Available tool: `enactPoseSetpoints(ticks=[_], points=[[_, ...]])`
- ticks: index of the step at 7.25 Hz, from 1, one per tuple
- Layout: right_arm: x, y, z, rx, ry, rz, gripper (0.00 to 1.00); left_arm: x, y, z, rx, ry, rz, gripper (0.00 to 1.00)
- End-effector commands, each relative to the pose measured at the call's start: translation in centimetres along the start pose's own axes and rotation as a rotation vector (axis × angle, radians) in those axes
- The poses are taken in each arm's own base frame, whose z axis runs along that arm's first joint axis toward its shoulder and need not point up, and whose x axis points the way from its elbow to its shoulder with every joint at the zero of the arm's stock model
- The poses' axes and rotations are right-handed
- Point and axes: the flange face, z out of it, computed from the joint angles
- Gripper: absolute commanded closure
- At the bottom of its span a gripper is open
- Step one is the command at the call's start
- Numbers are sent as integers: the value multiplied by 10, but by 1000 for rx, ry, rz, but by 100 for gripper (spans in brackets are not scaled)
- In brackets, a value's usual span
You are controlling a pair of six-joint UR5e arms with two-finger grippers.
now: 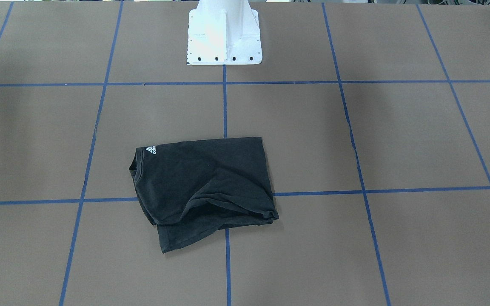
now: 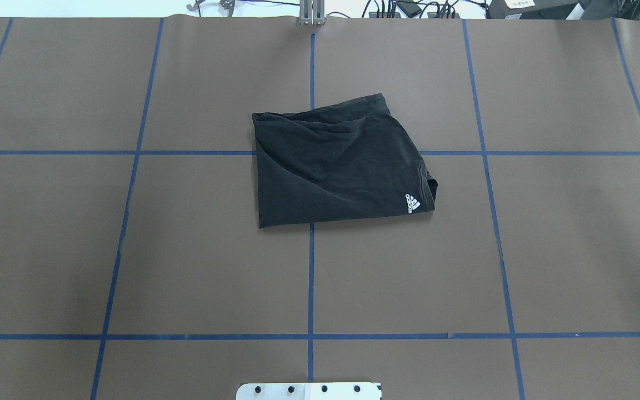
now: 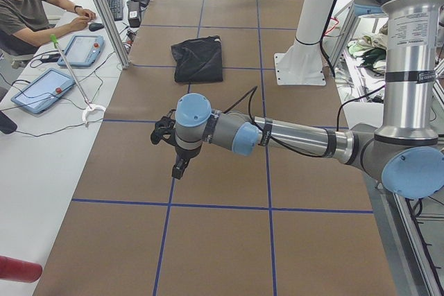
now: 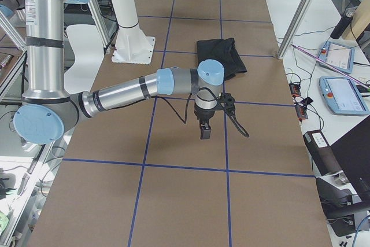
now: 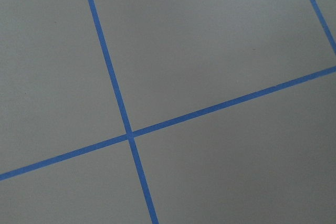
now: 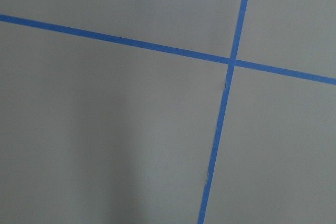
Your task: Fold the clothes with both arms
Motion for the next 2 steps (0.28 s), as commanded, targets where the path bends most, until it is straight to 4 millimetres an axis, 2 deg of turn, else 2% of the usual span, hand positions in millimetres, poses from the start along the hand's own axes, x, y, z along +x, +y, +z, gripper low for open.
enactPoseSetpoints(ticks=[1,2], points=[[0,0,0,-1,0,0,0,3,-2,-1,3,0,6,0],[0,0,0,2,0,-2,0,4,-5,-3,7,-2,11,0]])
